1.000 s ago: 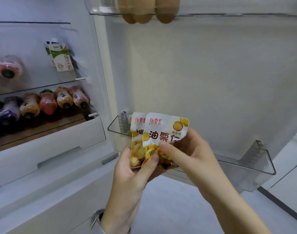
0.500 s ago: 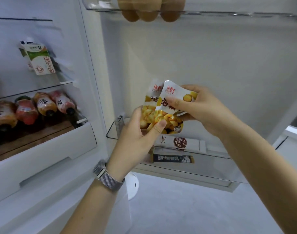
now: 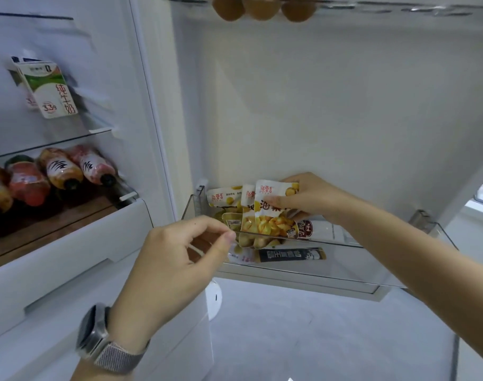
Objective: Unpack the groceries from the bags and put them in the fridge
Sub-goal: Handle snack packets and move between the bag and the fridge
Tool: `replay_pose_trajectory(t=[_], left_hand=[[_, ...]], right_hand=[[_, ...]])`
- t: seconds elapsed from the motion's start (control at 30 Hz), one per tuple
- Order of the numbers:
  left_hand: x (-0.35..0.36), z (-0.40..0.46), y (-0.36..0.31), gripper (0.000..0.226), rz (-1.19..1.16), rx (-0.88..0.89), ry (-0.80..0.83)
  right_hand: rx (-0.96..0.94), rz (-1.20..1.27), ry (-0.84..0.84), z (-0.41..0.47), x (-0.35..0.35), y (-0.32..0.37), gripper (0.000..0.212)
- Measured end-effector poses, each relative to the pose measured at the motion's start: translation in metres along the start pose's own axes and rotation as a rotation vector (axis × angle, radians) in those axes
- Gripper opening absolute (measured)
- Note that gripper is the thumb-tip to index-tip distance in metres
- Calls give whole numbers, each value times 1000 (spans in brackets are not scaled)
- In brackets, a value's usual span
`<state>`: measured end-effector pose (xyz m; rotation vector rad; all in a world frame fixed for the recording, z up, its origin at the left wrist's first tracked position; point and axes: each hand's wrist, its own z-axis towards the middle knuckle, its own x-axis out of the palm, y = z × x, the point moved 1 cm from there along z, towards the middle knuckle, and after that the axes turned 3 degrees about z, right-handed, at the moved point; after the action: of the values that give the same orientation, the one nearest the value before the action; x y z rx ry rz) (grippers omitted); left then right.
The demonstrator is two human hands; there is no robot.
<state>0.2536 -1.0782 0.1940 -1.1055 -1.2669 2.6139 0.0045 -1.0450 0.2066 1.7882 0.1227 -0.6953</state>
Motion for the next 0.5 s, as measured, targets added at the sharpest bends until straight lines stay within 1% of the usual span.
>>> replay_pose_trajectory(t=[0.07, 0.17, 0.3, 0.4, 0.5], left_hand=[[3, -6, 6, 9, 52, 3, 74], [12, -14, 11, 13, 125, 1, 236], [29, -17, 14, 18, 238, -5, 428], [40, -16, 17, 22, 274, 3, 476], [45, -15, 22, 24, 298, -3, 484]], right_hand=[[37, -49, 1, 2, 1, -4, 22], [94, -122, 15, 2, 1, -8, 27], [196, -255, 40, 2, 7, -7, 50], [181, -413, 5, 2, 12, -3, 56], [172, -471, -24, 2, 15, -3, 56]])
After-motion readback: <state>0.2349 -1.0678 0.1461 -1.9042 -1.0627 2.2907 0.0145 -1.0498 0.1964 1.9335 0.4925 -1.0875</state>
